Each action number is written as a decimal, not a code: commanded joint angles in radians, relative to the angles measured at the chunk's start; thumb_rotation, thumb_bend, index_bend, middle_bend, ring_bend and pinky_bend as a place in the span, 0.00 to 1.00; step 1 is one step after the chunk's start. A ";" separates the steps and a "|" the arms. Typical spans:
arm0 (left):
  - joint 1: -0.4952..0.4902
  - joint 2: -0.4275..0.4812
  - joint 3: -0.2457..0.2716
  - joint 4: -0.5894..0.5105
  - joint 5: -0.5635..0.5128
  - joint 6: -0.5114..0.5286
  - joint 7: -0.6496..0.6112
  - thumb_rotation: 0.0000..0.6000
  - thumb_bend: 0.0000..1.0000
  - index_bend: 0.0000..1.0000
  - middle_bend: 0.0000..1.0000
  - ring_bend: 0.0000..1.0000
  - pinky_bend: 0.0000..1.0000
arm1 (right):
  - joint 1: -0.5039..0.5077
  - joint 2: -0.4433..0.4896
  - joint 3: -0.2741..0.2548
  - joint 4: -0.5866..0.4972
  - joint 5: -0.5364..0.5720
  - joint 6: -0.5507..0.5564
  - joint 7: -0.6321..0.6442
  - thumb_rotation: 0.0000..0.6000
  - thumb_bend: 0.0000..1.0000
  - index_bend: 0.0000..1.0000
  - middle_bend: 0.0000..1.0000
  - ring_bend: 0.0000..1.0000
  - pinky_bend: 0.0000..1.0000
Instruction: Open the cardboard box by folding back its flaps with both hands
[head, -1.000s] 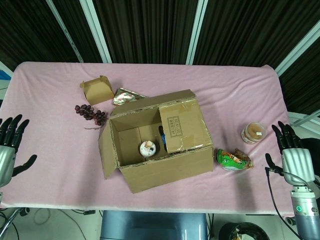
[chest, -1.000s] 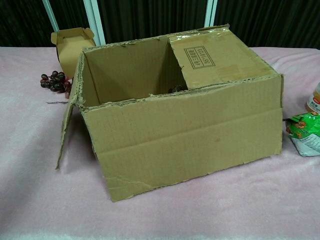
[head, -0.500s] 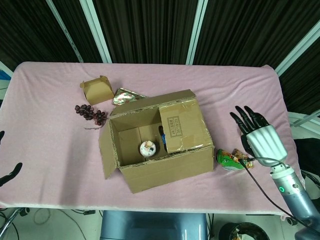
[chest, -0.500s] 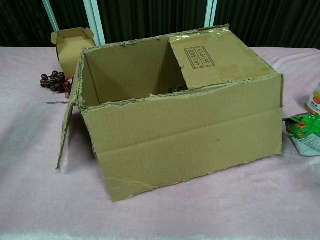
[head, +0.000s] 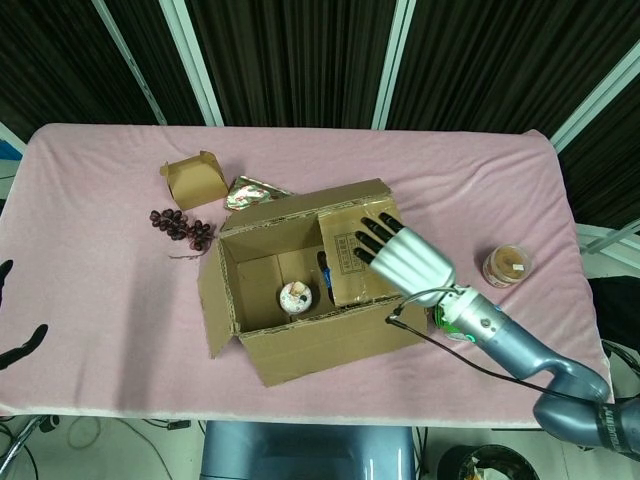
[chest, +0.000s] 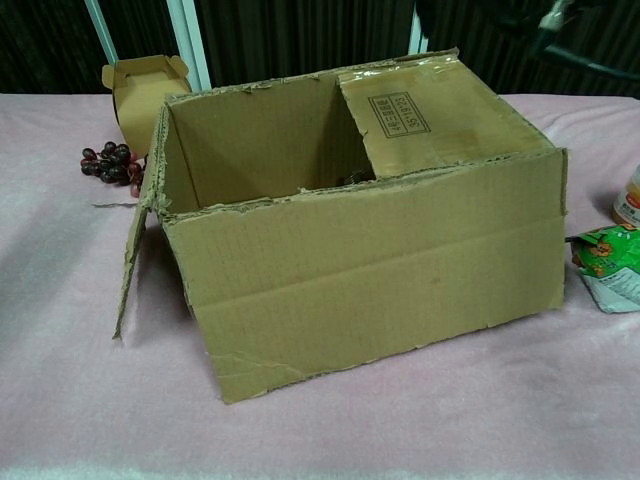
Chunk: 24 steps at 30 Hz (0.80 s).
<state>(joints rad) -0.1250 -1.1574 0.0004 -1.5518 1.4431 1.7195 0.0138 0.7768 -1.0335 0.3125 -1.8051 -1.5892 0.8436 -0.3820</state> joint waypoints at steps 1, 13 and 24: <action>0.002 0.002 -0.006 0.000 -0.005 -0.011 -0.009 1.00 0.17 0.00 0.00 0.00 0.00 | 0.085 -0.078 0.000 0.044 0.020 -0.093 -0.033 1.00 0.89 0.38 0.30 0.19 0.25; 0.007 0.008 -0.031 0.003 -0.018 -0.054 -0.027 1.00 0.17 0.00 0.00 0.00 0.00 | 0.225 -0.229 -0.025 0.188 0.064 -0.213 -0.047 1.00 0.91 0.46 0.34 0.21 0.25; 0.013 0.014 -0.046 -0.005 -0.019 -0.078 -0.033 1.00 0.17 0.00 0.00 0.00 0.00 | 0.300 -0.266 -0.065 0.256 0.030 -0.262 -0.056 1.00 0.91 0.49 0.39 0.22 0.25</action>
<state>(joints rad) -0.1129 -1.1436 -0.0453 -1.5561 1.4236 1.6425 -0.0193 1.0707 -1.2961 0.2528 -1.5549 -1.5547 0.5868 -0.4358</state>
